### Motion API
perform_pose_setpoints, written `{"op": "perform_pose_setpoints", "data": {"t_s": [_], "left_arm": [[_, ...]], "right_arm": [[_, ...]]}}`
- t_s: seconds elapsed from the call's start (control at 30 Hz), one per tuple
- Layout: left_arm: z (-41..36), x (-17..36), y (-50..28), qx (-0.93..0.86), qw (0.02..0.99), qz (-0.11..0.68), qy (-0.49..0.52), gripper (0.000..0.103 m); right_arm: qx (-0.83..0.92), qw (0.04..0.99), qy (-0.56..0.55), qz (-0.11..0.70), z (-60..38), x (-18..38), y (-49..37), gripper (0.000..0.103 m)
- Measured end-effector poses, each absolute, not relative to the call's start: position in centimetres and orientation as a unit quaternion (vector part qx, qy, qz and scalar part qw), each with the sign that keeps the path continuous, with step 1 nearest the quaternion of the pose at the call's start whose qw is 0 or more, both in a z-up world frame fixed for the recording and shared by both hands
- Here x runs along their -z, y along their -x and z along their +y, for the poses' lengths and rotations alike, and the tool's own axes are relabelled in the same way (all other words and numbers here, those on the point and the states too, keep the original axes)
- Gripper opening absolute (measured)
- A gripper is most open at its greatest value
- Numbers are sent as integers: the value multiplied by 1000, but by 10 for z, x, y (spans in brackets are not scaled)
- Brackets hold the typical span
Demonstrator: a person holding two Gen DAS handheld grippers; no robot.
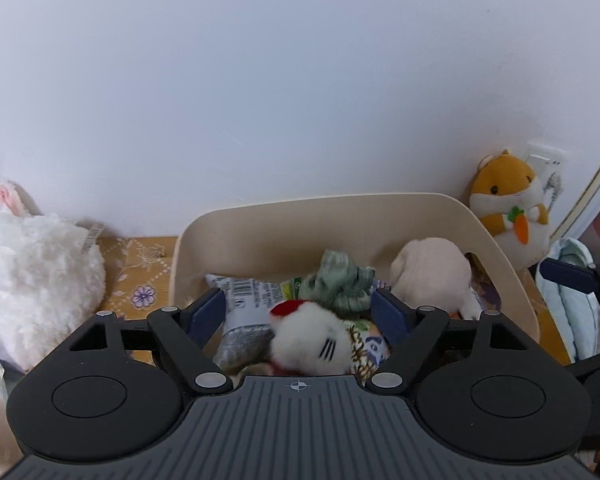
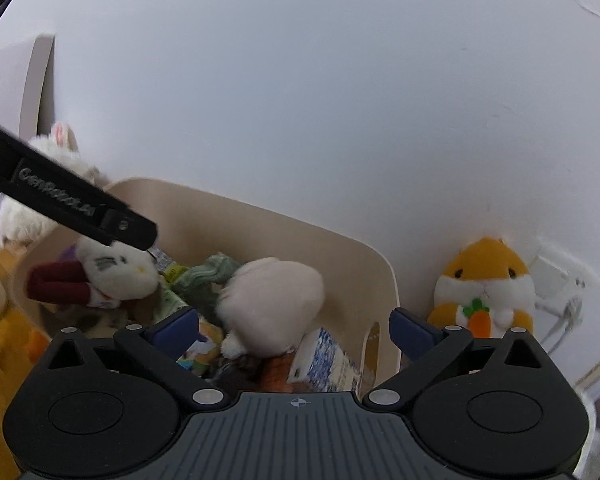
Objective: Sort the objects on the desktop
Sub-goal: 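Carry the scrunchie and knit ball over the basket and open both tools, then grasp the orange fabric item with the left tool while the right grasps the cartoon tissue pack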
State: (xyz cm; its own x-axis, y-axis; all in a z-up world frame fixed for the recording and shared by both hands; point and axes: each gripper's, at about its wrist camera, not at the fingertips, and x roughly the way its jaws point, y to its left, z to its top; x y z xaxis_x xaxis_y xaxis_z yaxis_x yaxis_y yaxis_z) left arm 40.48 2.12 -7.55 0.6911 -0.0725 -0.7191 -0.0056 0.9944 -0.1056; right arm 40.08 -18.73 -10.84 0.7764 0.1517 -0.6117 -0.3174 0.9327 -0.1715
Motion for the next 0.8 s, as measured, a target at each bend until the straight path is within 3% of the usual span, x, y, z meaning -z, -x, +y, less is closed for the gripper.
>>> {"op": "perform_pose_setpoints", "data": {"t_s": [0.17, 0.47, 0.8], "left_arm": [[47, 76, -375, 24, 918, 391, 60, 81], [68, 95, -332, 45, 907, 417, 41, 81], [60, 153, -321, 71, 886, 456, -58, 81]], "right_arm": [[-118, 941, 40, 316, -209, 96, -370, 103], [-95, 938, 33, 332, -215, 104, -300, 103], [-44, 913, 19, 406, -180, 173, -241, 103]]}}
